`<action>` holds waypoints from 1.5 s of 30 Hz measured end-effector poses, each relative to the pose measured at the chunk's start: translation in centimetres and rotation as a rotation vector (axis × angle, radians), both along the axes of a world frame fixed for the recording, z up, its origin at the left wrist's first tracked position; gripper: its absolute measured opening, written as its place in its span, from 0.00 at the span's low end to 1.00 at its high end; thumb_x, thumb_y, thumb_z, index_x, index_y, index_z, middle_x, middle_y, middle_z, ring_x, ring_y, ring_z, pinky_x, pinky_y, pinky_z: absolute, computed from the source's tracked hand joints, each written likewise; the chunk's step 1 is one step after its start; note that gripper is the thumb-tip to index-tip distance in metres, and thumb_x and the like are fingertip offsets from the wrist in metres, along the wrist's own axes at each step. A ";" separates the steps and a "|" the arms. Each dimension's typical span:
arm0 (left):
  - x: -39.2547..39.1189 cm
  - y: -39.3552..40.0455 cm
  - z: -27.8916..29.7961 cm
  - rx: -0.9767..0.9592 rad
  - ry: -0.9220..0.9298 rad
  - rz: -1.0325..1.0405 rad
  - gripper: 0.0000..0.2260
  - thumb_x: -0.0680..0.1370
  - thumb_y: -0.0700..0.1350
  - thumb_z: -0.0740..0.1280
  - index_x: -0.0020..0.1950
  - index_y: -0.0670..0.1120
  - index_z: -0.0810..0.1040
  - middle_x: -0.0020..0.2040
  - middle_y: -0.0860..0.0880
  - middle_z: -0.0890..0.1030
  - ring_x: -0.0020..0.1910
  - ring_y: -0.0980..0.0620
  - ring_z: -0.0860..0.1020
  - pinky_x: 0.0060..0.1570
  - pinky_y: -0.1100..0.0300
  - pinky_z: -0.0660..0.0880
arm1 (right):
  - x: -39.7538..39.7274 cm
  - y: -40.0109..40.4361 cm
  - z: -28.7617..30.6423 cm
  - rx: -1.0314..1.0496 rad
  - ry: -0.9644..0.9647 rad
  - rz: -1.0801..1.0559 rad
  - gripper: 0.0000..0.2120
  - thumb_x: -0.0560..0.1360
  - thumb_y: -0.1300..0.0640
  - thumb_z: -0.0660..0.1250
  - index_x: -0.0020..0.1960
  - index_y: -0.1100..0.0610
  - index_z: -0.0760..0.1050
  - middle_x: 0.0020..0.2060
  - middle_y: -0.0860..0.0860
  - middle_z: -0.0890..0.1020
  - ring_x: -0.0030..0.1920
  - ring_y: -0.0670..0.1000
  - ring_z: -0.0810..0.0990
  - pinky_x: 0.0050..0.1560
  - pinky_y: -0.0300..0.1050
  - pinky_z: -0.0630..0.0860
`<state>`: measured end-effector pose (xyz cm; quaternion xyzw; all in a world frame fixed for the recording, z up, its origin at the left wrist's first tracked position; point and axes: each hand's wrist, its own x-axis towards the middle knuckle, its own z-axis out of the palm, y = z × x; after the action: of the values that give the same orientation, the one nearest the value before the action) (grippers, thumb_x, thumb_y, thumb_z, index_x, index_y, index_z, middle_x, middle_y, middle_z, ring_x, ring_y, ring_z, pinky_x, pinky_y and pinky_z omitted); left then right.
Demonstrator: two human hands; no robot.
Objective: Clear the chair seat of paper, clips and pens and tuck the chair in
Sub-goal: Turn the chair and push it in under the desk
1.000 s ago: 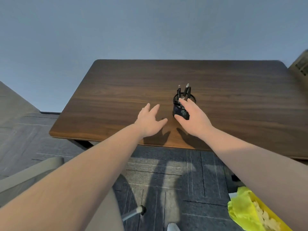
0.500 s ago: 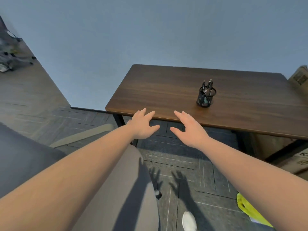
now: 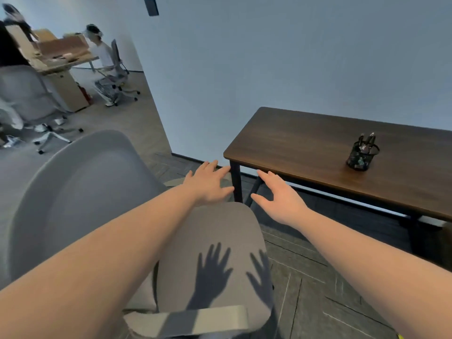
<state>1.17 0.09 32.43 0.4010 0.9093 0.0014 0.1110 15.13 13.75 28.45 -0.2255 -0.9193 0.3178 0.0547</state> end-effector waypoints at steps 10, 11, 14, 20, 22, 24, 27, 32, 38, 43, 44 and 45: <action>-4.2 -11.1 7.6 -0.105 0.209 0.075 0.27 0.78 0.63 0.51 0.76 0.57 0.54 0.79 0.51 0.52 0.78 0.48 0.46 0.72 0.35 0.45 | -3.2 -11.5 3.9 -0.025 0.088 0.147 0.32 0.77 0.43 0.61 0.77 0.45 0.52 0.77 0.47 0.59 0.77 0.48 0.54 0.75 0.53 0.58; -5.3 -12.5 8.1 -0.113 0.217 0.091 0.27 0.78 0.63 0.51 0.76 0.57 0.55 0.79 0.51 0.52 0.78 0.48 0.47 0.72 0.35 0.46 | -3.9 -12.6 4.4 -0.029 0.096 0.151 0.31 0.77 0.43 0.61 0.76 0.45 0.53 0.76 0.46 0.60 0.77 0.48 0.55 0.75 0.52 0.58; -9.2 -17.0 8.9 -0.122 0.226 0.139 0.26 0.79 0.63 0.50 0.76 0.58 0.56 0.79 0.52 0.53 0.78 0.47 0.47 0.72 0.34 0.47 | -6.5 -16.4 5.4 -0.070 0.125 0.151 0.31 0.78 0.44 0.62 0.76 0.45 0.53 0.76 0.45 0.61 0.76 0.47 0.58 0.71 0.46 0.60; -17.2 -25.6 6.6 -0.078 0.160 0.259 0.26 0.79 0.62 0.50 0.75 0.55 0.58 0.78 0.46 0.56 0.77 0.43 0.51 0.74 0.40 0.52 | -13.2 -24.4 5.3 -0.145 0.086 0.163 0.32 0.77 0.44 0.62 0.77 0.47 0.54 0.75 0.45 0.62 0.75 0.47 0.59 0.70 0.43 0.59; -18.6 -27.5 5.5 -0.030 0.102 0.274 0.25 0.80 0.59 0.52 0.75 0.51 0.60 0.77 0.41 0.56 0.76 0.40 0.54 0.75 0.47 0.52 | -15.4 -27.2 5.2 -0.164 0.072 0.187 0.32 0.77 0.44 0.62 0.77 0.48 0.53 0.75 0.45 0.63 0.75 0.48 0.60 0.72 0.44 0.59; -19.4 -28.8 4.4 0.091 -0.009 0.286 0.24 0.80 0.57 0.55 0.74 0.49 0.63 0.78 0.40 0.52 0.76 0.39 0.54 0.75 0.50 0.53 | -17.1 -29.6 5.1 -0.189 0.057 0.217 0.34 0.76 0.42 0.62 0.77 0.48 0.53 0.75 0.45 0.62 0.75 0.48 0.61 0.73 0.46 0.60; -19.7 -29.2 3.4 0.295 -0.135 0.319 0.26 0.80 0.54 0.57 0.77 0.49 0.57 0.79 0.46 0.44 0.78 0.45 0.50 0.74 0.53 0.52 | -18.8 -32.3 5.3 -0.247 0.026 0.242 0.37 0.75 0.38 0.62 0.78 0.48 0.50 0.77 0.46 0.59 0.76 0.49 0.59 0.73 0.45 0.58; -19.7 -28.5 2.7 0.593 -0.255 0.376 0.24 0.82 0.45 0.55 0.77 0.44 0.53 0.79 0.49 0.46 0.78 0.49 0.49 0.74 0.55 0.51 | -20.1 -34.5 5.9 -0.325 -0.018 0.245 0.44 0.72 0.36 0.64 0.78 0.52 0.48 0.77 0.49 0.58 0.76 0.50 0.59 0.70 0.43 0.60; -19.0 -27.8 2.8 0.661 -0.351 0.379 0.25 0.82 0.42 0.53 0.78 0.46 0.49 0.79 0.53 0.43 0.78 0.52 0.48 0.65 0.62 0.56 | -19.6 -34.1 6.1 -0.323 -0.120 0.288 0.47 0.70 0.35 0.67 0.77 0.56 0.51 0.77 0.52 0.60 0.75 0.52 0.61 0.72 0.47 0.63; -16.9 -26.8 3.4 0.697 -0.429 0.400 0.25 0.83 0.41 0.52 0.78 0.47 0.46 0.79 0.55 0.40 0.77 0.53 0.49 0.56 0.64 0.57 | -18.6 -32.6 6.7 -0.356 -0.156 0.318 0.47 0.71 0.39 0.69 0.78 0.55 0.48 0.77 0.52 0.58 0.76 0.52 0.60 0.72 0.48 0.62; -16.4 -26.6 3.5 0.709 -0.446 0.404 0.26 0.83 0.41 0.53 0.78 0.47 0.46 0.79 0.56 0.40 0.77 0.53 0.50 0.55 0.64 0.58 | -18.4 -32.2 6.8 -0.357 -0.163 0.329 0.46 0.71 0.40 0.69 0.78 0.55 0.48 0.77 0.52 0.58 0.76 0.52 0.59 0.72 0.47 0.62; -15.9 -26.3 3.6 0.719 -0.462 0.406 0.26 0.83 0.41 0.53 0.78 0.47 0.45 0.78 0.56 0.39 0.77 0.53 0.51 0.55 0.66 0.59 | -18.1 -31.8 6.9 -0.364 -0.168 0.334 0.46 0.71 0.41 0.69 0.78 0.54 0.48 0.77 0.52 0.58 0.76 0.52 0.59 0.71 0.47 0.62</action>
<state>-14.68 -26.25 36.01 0.2172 0.8627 0.4270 0.1622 -2.95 -18.03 35.36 -0.1021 -0.8729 0.4627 -0.1165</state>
